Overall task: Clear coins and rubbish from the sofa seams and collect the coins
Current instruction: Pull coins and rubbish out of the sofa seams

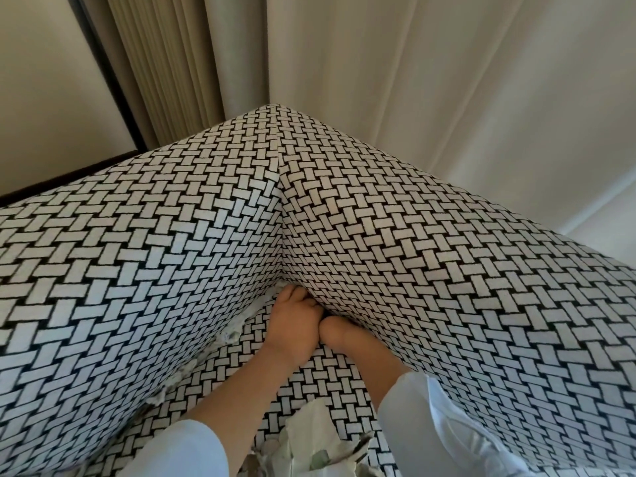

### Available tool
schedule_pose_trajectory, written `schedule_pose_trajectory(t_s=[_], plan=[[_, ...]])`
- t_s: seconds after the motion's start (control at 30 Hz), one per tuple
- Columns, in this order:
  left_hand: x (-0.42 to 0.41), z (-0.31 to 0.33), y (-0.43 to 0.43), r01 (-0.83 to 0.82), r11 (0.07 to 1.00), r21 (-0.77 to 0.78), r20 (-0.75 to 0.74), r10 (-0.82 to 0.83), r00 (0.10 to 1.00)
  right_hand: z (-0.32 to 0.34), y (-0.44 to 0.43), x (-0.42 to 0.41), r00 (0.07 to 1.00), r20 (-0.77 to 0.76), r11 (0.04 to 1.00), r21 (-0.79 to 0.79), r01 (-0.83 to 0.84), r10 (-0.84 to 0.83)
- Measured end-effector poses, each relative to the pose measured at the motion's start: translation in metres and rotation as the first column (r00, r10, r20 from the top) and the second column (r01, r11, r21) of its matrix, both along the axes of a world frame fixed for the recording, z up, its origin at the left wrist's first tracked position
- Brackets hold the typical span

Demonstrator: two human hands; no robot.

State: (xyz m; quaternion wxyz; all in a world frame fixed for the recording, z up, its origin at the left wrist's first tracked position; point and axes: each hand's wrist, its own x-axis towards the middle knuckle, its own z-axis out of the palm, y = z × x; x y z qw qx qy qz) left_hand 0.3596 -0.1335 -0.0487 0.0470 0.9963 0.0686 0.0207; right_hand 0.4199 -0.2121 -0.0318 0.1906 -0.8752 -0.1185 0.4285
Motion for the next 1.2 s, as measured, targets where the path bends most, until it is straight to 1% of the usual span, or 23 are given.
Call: schedule_pose_trajectory(t_s=[0.13, 0.2, 0.3, 0.47, 0.57, 0.63, 0.73, 0.77, 0.83, 0.97, 1.0, 1.13, 1.2], plan=[[-0.002, 0.0, 0.0, -0.002, 1.0, -0.012, 0.025, 0.002, 1.0, -0.002, -0.003, -0.001, 0.996, -0.005, 0.996, 0.015, 0.092, -0.092], [-0.002, -0.001, -0.001, -0.006, 1.0, -0.013, 0.029, 0.006, 1.0, -0.003, -0.005, -0.002, 0.994, -0.008, 0.993, 0.02, 0.113, -0.113], [-0.003, -0.003, 0.0, -0.001, 1.0, -0.02, 0.05, 0.002, 0.999, -0.006, -0.009, -0.006, 0.989, 0.011, 0.987, 0.068, 0.145, -0.146], [-0.005, -0.006, 0.001, 0.009, 0.999, -0.041, 0.082, -0.006, 0.997, -0.008, -0.023, -0.012, 0.991, 0.076, 0.981, 0.168, 0.093, -0.107], [-0.007, -0.007, 0.002, -0.002, 0.999, -0.042, 0.082, 0.005, 0.997, -0.008, -0.027, -0.013, 0.99, 0.086, 0.98, 0.175, 0.095, -0.111], [-0.008, -0.007, 0.001, -0.012, 0.999, -0.04, 0.089, 0.015, 0.996, -0.008, -0.027, -0.015, 0.991, 0.125, 0.993, 0.11, 0.039, -0.053], [-0.007, -0.008, 0.001, -0.021, 0.999, -0.035, 0.075, 0.024, 0.997, -0.004, -0.024, -0.013, 0.972, 0.204, 0.992, -0.076, -0.103, 0.117], [-0.007, -0.008, 0.0, -0.023, 0.999, -0.032, 0.07, 0.025, 0.997, -0.003, -0.025, -0.012, 0.968, 0.205, 0.988, -0.093, -0.127, 0.143], [-0.007, -0.009, 0.001, -0.026, 0.999, -0.03, 0.069, 0.028, 0.997, -0.004, -0.027, -0.008, 0.974, 0.172, 0.988, -0.059, -0.142, 0.15], [-0.006, -0.009, 0.001, -0.028, 0.999, -0.038, 0.073, 0.03, 0.997, -0.008, -0.039, -0.006, 0.997, 0.079, 0.985, 0.171, -0.022, 0.008], [-0.006, -0.008, 0.001, -0.029, 0.999, -0.039, 0.071, 0.032, 0.997, -0.009, -0.039, -0.006, 0.998, 0.069, 0.98, 0.201, -0.01, -0.004], [-0.006, -0.007, 0.0, -0.028, 0.999, -0.022, 0.056, 0.03, 0.998, -0.01, -0.037, -0.009, 0.998, 0.064, 0.965, 0.261, -0.02, 0.003], [-0.006, -0.007, 0.0, -0.032, 0.999, -0.024, 0.063, 0.033, 0.997, -0.01, -0.034, -0.009, 0.998, 0.065, 0.97, 0.244, -0.015, -0.001]])
